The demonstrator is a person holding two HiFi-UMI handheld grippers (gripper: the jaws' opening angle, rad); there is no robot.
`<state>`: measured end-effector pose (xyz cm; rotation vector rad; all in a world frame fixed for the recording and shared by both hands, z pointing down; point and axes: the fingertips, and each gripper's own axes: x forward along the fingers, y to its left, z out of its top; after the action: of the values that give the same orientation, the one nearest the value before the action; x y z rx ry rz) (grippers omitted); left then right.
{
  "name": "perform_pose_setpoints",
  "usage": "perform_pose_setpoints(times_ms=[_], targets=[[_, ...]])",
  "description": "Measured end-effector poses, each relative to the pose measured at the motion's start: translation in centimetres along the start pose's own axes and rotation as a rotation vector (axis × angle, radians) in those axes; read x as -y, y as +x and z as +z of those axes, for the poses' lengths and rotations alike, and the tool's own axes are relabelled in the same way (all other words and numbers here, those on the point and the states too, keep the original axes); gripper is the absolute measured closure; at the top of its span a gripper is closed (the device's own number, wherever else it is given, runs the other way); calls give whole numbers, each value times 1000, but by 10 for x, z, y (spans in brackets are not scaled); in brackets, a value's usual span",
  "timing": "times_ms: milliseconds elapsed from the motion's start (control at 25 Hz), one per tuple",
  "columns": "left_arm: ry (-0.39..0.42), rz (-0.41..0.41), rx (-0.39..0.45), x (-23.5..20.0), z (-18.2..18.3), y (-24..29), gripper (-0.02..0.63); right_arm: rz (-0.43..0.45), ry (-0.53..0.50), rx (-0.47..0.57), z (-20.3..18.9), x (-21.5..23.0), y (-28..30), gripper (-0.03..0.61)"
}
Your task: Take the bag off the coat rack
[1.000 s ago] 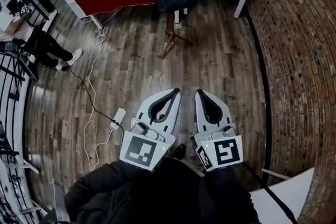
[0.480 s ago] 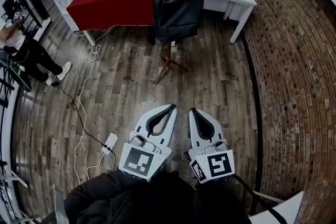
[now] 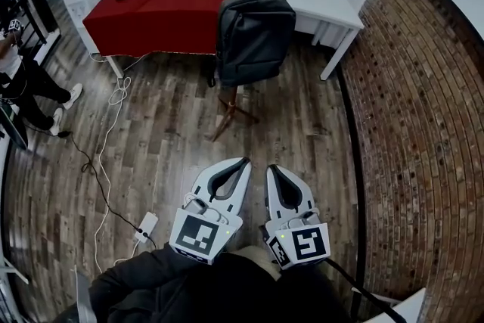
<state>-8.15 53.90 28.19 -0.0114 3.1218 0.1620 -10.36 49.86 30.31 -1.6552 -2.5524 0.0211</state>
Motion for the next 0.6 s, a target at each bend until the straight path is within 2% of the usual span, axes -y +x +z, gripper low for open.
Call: perform_pose_setpoints(times_ms=[320, 600], targets=[[1, -12, -21, -14, -7, 46, 604, -31, -7, 13, 9, 41, 31, 571], [26, 29, -47, -33, -13, 111, 604, 1, 0, 32, 10, 96, 78, 571]])
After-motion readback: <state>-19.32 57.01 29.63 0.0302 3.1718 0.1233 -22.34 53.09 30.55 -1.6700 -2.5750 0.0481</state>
